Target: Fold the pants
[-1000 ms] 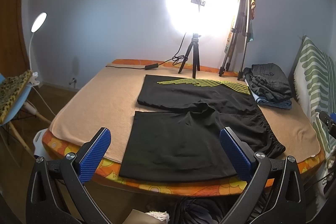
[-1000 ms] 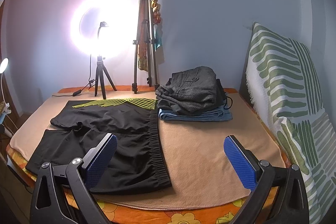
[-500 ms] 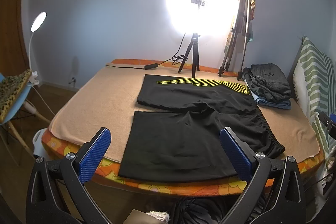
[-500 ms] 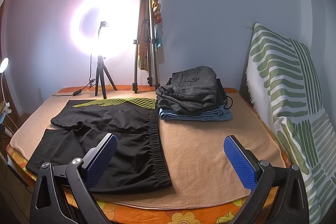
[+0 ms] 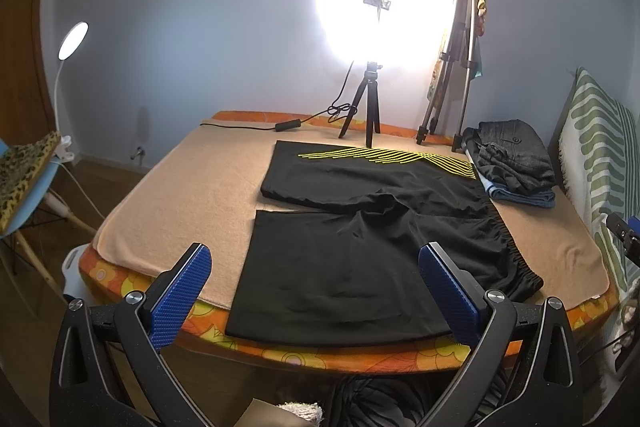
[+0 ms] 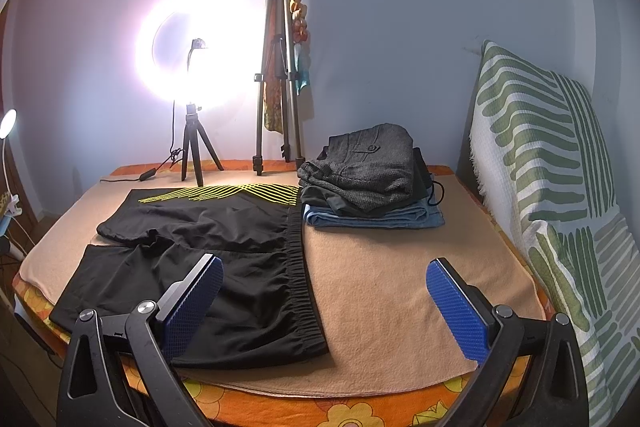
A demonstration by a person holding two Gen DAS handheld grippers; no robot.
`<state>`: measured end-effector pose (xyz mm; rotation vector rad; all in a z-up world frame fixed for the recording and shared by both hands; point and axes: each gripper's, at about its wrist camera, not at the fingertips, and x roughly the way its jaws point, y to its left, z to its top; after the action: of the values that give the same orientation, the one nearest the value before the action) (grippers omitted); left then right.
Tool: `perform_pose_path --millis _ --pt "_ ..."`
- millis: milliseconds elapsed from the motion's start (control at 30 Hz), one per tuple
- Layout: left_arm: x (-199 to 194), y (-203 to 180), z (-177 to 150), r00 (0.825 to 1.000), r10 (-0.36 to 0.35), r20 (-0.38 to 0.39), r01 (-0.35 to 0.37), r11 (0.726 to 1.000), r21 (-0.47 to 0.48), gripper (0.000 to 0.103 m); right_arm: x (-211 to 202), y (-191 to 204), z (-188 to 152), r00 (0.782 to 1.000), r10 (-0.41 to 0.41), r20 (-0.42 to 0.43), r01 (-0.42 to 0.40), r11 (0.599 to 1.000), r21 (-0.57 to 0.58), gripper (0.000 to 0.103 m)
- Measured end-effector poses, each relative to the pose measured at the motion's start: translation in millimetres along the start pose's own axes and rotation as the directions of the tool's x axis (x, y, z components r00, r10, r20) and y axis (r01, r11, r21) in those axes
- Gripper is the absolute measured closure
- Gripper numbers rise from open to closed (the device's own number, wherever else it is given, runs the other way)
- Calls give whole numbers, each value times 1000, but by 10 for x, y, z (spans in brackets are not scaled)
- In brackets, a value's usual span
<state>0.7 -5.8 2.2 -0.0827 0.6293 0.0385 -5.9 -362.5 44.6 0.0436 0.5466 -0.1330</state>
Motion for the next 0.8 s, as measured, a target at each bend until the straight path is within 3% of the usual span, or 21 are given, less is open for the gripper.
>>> perform_pose_path --millis 567,800 --pt "48 8 -7 1000 -3 -2 3 1000 16 0 114 -13 -45 1000 3 -27 -3 1000 -4 0" --pt "143 39 -51 999 20 -28 -19 999 39 0 181 6 -64 997 56 -50 -57 998 -20 0"
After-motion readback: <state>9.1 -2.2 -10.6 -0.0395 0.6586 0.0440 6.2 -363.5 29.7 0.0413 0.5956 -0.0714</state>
